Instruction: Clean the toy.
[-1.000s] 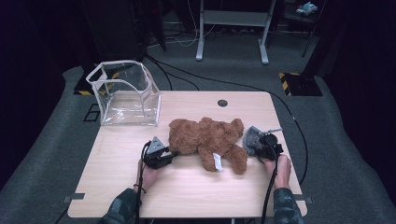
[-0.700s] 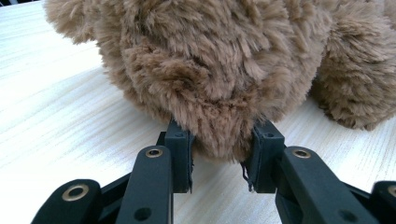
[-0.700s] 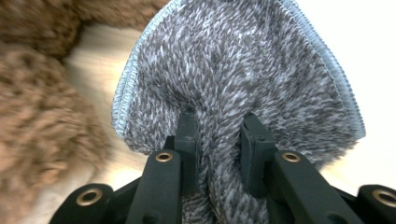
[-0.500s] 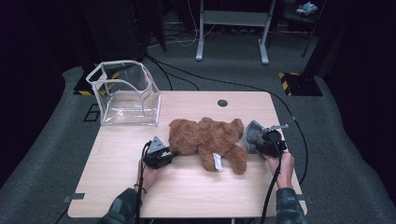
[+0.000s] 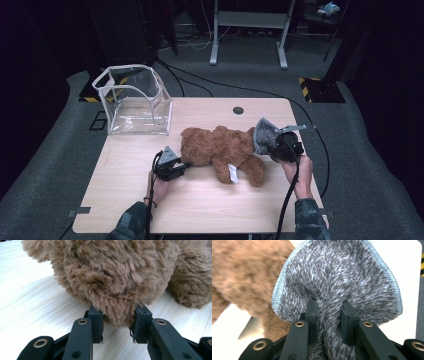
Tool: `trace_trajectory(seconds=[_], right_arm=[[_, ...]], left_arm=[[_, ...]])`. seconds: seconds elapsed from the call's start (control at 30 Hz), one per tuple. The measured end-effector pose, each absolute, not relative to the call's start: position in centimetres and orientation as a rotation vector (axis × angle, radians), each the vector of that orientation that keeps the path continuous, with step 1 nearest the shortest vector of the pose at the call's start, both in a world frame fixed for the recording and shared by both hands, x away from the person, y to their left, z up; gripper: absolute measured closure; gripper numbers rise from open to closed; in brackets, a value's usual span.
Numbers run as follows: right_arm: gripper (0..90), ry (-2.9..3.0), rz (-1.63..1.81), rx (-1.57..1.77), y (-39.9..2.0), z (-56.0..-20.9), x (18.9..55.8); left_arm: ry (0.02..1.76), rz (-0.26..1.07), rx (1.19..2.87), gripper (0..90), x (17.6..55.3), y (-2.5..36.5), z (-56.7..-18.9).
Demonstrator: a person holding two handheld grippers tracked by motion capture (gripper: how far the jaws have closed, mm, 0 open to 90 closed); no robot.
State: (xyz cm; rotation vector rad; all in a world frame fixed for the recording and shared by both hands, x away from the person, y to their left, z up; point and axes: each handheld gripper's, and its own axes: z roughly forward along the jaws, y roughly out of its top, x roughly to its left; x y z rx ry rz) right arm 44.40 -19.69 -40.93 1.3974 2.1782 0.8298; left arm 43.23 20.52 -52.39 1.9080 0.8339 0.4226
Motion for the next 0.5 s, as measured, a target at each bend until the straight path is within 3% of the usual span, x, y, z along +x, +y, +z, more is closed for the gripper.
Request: trace_trajectory(seconds=[0.5], right_arm=[[72.4,2.283,0.948,1.197,-13.4,-37.8,44.2]], left_arm=[[0.837,0.423,1.914,66.4,43.2,20.4,-52.4]])
